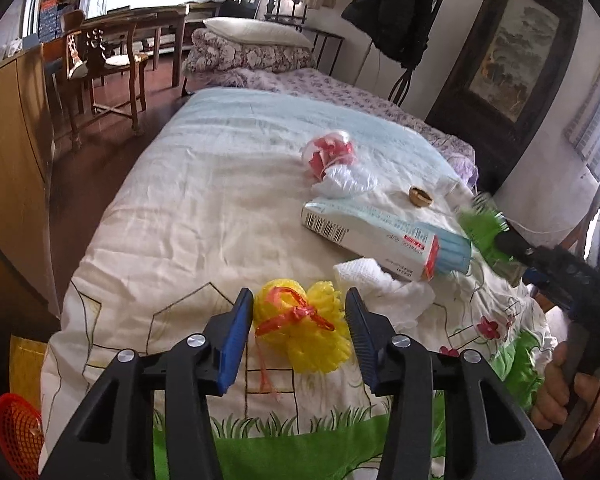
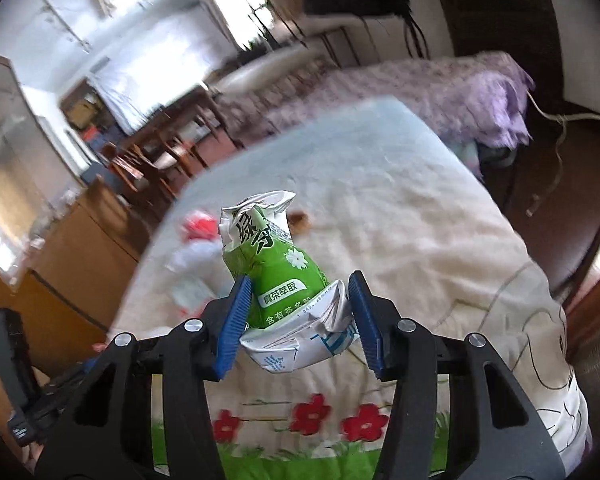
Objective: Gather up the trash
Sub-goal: 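Lift the yellow toy with the left tool while the right tool lifts the green chip bag, then carry the yellow toy and green chip bag to the red wastebasket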
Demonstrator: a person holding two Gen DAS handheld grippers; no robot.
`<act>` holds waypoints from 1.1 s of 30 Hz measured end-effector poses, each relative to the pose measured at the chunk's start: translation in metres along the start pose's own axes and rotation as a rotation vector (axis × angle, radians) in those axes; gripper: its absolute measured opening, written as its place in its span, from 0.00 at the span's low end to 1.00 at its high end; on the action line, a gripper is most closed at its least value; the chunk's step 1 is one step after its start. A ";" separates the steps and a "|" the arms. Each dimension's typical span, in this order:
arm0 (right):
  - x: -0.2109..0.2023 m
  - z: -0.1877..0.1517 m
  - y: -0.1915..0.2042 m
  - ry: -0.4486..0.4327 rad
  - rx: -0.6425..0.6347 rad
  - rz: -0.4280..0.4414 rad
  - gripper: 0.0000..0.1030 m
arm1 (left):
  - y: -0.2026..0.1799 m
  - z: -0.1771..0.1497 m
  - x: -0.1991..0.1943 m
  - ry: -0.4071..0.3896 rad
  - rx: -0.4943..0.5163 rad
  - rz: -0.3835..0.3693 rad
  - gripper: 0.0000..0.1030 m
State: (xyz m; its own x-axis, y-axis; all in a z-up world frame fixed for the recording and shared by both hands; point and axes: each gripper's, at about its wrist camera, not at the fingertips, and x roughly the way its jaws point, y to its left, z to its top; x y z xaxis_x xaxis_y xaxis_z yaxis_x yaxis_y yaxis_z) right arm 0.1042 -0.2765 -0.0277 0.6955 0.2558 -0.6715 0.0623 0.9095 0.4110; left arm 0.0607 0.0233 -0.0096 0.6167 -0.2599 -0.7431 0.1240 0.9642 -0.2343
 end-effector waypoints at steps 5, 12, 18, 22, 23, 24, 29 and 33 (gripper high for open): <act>0.008 0.005 -0.010 0.033 0.066 0.021 0.69 | 0.006 0.000 0.009 0.046 -0.040 0.011 0.66; 0.017 0.002 -0.011 0.051 0.062 0.089 0.51 | 0.009 0.001 0.016 0.063 -0.054 -0.023 0.40; -0.015 0.002 -0.021 -0.062 0.115 0.201 0.51 | -0.001 -0.001 -0.017 -0.054 -0.025 -0.084 0.40; -0.033 0.002 -0.025 -0.112 0.128 0.246 0.51 | -0.005 -0.005 -0.037 -0.066 -0.020 -0.090 0.40; -0.035 0.003 -0.023 -0.113 0.125 0.252 0.51 | -0.006 -0.006 -0.043 -0.065 -0.017 -0.083 0.40; -0.037 0.003 -0.022 -0.114 0.121 0.258 0.51 | -0.006 -0.006 -0.047 -0.067 -0.017 -0.076 0.40; -0.051 -0.005 -0.019 -0.112 0.113 0.292 0.51 | -0.005 -0.008 -0.077 -0.101 -0.019 -0.053 0.40; -0.066 -0.009 -0.009 -0.109 0.105 0.335 0.51 | 0.000 -0.011 -0.106 -0.134 -0.007 -0.028 0.40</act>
State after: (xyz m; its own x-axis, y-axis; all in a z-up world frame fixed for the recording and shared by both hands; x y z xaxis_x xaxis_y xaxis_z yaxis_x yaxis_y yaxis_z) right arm 0.0514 -0.2983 0.0075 0.7617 0.4919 -0.4218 -0.1125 0.7414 0.6615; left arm -0.0133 0.0499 0.0617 0.7113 -0.2771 -0.6459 0.1378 0.9561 -0.2585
